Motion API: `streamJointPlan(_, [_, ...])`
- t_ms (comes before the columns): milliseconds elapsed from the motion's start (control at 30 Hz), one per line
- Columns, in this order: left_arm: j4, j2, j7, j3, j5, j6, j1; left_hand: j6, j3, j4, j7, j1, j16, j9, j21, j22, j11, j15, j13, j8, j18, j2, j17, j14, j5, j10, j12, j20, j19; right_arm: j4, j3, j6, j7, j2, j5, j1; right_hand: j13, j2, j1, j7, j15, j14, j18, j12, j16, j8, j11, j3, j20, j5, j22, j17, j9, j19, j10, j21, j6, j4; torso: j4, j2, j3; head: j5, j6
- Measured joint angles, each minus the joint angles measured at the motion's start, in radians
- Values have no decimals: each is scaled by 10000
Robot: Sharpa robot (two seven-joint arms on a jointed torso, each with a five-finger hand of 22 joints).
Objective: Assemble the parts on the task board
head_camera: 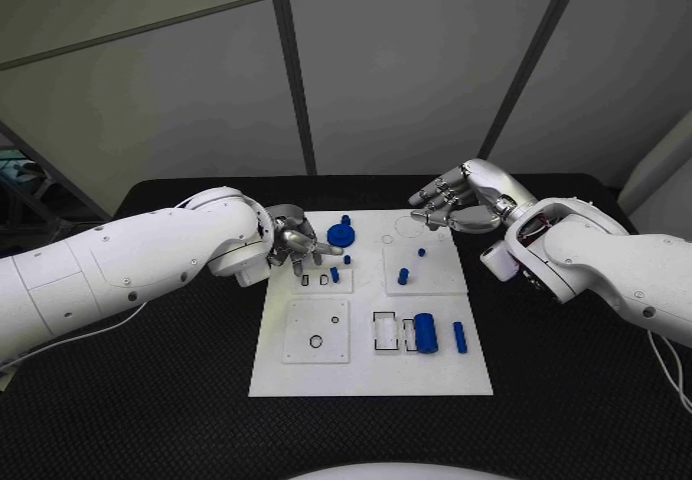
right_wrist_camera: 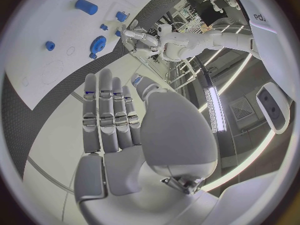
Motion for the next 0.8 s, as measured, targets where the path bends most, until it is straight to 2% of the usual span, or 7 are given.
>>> streamJointPlan(233, [-34,149,-175,-96,-151,302,40,-36,-28,-28,-36,13,-6,72,0,19,0,0,-74,71,0,91,31,0,0,0,0,0,-1,-22,0,-65,-89,69,-213,0,8,-41,-40,1,36,35,1,0,0,0,36,-26,0,0,-31,-10,-1,0,-36,-45,-2,26,8,0,-7,8,-55])
streamJointPlan(533, [-17,220,-269,-116,-233,597,51,-111,-55,-55,-33,66,-43,156,48,52,-35,1,-99,178,2,144,66,0,0,-35,0,0,-1,-91,0,-110,-184,134,-405,-1,12,-40,-40,1,36,35,1,0,-60,0,35,-53,0,0,-53,-9,-1,-1,-36,-54,-2,-2,8,-5,-12,-11,-107])
streamJointPlan(800, [-13,252,-358,-120,-249,715,57,-328,-82,-83,7,224,-104,259,220,387,-27,1,-224,273,-1,301,124,0,0,-114,-118,-23,228,-128,0,-126,-248,184,-503,-2,17,-40,-39,2,36,34,1,1,-60,-39,70,-53,1,0,-75,-18,-1,-1,-71,-83,-2,-2,12,-7,-13,-15,-125])
